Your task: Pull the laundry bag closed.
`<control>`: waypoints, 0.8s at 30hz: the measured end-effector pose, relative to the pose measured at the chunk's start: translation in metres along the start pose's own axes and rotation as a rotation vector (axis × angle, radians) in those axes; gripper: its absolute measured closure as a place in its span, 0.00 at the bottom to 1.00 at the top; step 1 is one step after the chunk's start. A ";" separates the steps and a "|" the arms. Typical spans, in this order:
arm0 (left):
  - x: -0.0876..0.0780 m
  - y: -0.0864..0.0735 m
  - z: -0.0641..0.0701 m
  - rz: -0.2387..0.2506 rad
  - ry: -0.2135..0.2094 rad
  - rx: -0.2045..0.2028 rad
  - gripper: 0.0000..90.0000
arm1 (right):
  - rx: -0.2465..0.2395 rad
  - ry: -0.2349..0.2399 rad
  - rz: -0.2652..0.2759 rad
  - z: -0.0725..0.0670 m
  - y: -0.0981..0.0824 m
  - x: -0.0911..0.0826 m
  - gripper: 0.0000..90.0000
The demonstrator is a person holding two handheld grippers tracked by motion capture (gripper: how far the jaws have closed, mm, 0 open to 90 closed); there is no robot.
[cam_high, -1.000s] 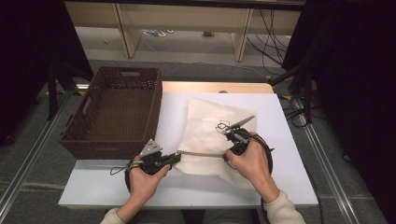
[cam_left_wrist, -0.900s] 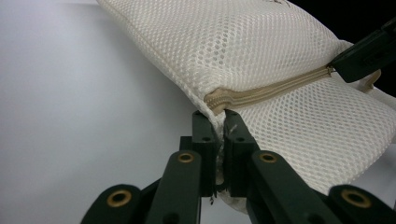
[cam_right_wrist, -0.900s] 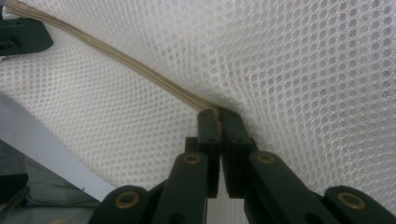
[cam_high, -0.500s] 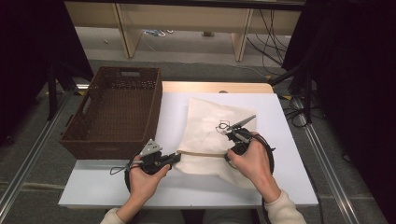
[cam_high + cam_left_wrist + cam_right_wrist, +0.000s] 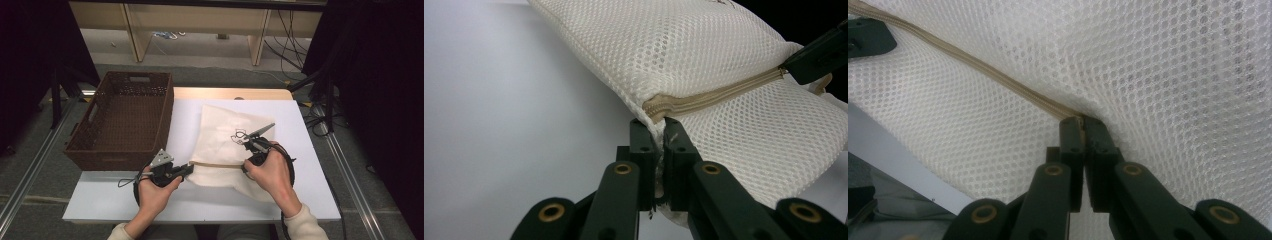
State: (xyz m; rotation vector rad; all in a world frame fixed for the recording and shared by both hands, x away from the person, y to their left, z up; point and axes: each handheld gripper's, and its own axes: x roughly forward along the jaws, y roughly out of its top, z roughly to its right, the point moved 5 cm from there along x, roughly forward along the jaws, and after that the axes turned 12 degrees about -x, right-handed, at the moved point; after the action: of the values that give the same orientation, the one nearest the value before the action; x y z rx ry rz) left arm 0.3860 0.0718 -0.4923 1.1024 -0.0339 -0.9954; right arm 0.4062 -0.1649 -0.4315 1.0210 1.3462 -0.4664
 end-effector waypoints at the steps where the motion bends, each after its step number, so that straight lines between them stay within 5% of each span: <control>1: 0.000 0.000 0.000 0.000 0.000 0.000 0.95 | 0.000 0.000 0.000 0.000 0.000 0.000 0.98; 8: 0.000 0.000 0.000 0.002 0.000 0.003 0.95 | -0.003 -0.001 0.010 0.000 0.000 -0.001 0.98; 9: 0.000 0.000 -0.001 -0.004 0.003 0.001 0.95 | 0.045 0.021 -0.028 -0.003 -0.002 -0.004 0.98; 16: -0.001 0.000 -0.001 -0.004 0.005 0.006 0.95 | 0.055 0.004 -0.020 -0.003 -0.002 -0.004 0.98; 17: 0.000 0.000 -0.001 -0.005 0.005 0.008 0.95 | 0.006 -0.003 -0.009 0.002 -0.002 -0.003 0.98; 24: 0.000 0.000 -0.001 -0.004 0.008 0.002 0.95 | 0.042 0.011 -0.018 0.000 -0.003 -0.006 0.98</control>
State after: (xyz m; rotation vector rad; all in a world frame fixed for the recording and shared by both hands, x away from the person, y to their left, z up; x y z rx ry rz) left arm 0.3863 0.0728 -0.4925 1.1088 -0.0262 -0.9948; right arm 0.4027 -0.1678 -0.4269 1.0480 1.3613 -0.5046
